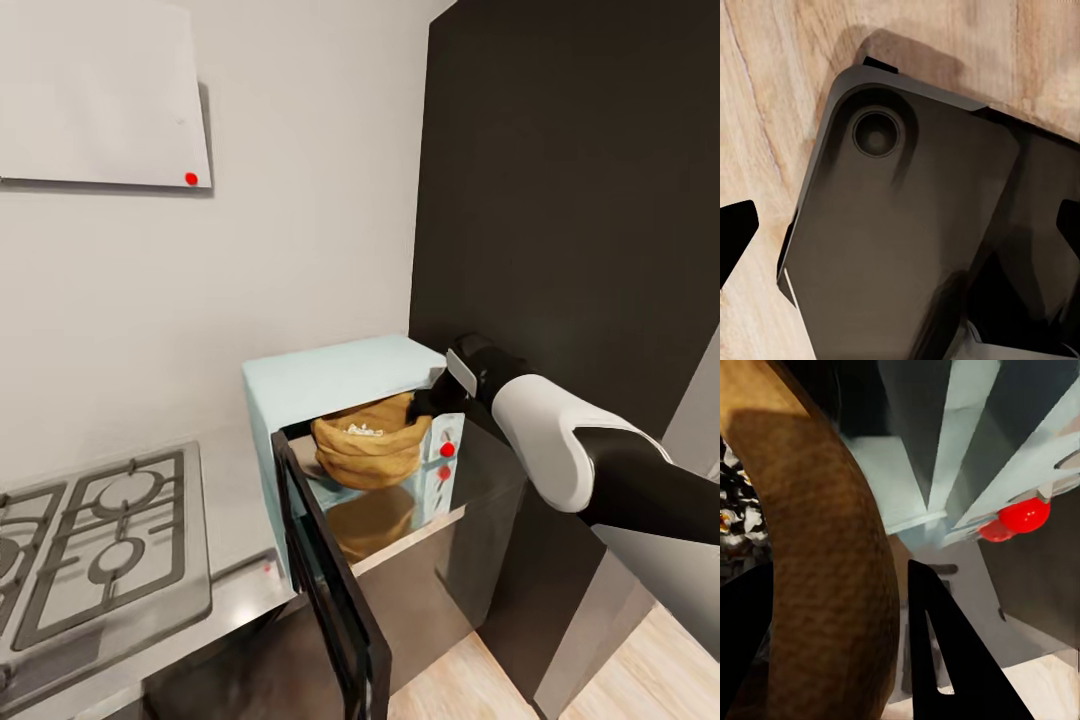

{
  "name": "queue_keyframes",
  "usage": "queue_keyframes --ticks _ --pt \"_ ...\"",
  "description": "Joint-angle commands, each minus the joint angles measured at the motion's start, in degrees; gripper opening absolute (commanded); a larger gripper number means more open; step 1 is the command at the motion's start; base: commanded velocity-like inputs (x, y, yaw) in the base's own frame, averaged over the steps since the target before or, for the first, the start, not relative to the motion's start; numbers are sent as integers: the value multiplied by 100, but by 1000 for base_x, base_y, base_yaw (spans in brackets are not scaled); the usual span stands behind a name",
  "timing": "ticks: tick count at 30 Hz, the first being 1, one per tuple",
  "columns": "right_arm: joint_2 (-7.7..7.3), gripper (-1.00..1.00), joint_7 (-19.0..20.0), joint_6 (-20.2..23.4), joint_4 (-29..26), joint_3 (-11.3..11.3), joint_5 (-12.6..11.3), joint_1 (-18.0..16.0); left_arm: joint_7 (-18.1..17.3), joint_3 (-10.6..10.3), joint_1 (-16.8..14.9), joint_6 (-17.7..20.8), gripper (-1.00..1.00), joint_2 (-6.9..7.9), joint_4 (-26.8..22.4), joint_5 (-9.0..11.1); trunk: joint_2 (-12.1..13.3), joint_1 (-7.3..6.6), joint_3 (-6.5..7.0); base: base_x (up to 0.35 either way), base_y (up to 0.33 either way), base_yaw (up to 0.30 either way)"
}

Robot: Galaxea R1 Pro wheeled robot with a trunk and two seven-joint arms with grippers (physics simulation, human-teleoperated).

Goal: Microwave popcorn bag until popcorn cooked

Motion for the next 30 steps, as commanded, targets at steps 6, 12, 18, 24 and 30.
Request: queue_keyframes --ticks 6,12,18,24,30 --pt "11 -100 22 22 -9 -87 -6 -4 -29 7 -1 -7 100 0 -2 36 -3 2 -6 102 249 0" --pt "-19 -100 20 -92 5 -91 10 -4 -29 7 -2 -7 100 6 -2 36 -3 2 -6 110 169 0" --pt "-44 -100 -21 -121 8 -93 21 22 -29 6 -2 -7 100 7 -2 36 -3 2 -6 53 55 0" --pt "-51 100 5 -113 7 -93 23 23 -29 7 -1 -7 100 7 -2 36 -3 2 -6 0 0 0" --pt "-54 100 26 -60 1 -91 41 23 -29 7 -1 -7 100 7 -2 36 -3 2 -6 0 0 0"
